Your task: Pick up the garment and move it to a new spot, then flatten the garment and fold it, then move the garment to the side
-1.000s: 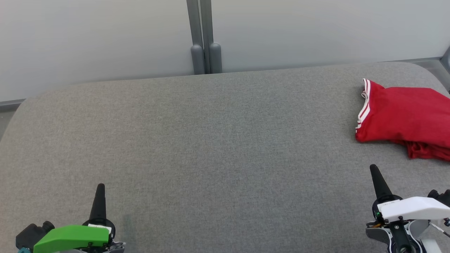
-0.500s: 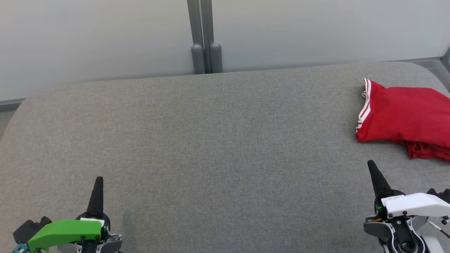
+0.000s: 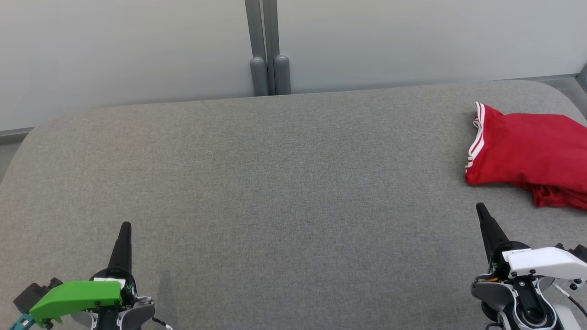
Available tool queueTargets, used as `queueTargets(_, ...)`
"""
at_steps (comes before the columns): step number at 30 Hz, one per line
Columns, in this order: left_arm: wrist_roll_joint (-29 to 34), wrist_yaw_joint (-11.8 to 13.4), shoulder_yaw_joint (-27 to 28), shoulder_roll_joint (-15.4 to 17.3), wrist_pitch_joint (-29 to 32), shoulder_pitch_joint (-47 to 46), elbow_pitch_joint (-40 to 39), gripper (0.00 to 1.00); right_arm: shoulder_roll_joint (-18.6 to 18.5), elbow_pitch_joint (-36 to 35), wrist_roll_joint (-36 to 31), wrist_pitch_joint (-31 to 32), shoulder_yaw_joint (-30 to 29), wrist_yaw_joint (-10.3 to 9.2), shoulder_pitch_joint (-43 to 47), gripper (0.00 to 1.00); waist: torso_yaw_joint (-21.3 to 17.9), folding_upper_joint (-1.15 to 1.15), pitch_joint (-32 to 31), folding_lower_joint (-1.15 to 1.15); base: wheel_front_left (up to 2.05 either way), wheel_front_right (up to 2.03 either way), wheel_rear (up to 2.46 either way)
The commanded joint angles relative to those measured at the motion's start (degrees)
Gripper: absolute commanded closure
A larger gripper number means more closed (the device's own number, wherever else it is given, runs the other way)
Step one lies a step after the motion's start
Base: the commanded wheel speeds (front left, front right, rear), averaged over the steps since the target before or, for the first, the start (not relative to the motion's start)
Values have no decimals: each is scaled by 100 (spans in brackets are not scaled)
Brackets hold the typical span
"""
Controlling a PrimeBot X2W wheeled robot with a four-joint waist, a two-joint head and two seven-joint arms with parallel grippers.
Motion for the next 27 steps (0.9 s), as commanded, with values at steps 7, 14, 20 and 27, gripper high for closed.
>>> queueTargets(7, -344, -83, 72, 12, 113, -203, 34, 100, 20, 10, 398, 108, -29, 1, -131, 100, 6, 0, 4, 0, 0, 0, 0)
queueTargets(14, -592, -118, 117, 4, 186, -268, 68, 100, 39, 21, 688, 176, -40, 1, -175, 100, 11, 0, 7, 0, 0, 0, 0)
queueTargets(20, -797, -154, 149, -4, 249, -320, 92, 100, 57, 31, 922, 239, -51, 0, -197, 100, 15, 0, 10, 0, 0, 0, 0)
queueTargets(27, -817, -161, 163, -17, 273, -325, 93, 100, 57, 33, 956, 241, -52, 0, -193, 100, 16, 0, 11, 0, 0, 0, 0)
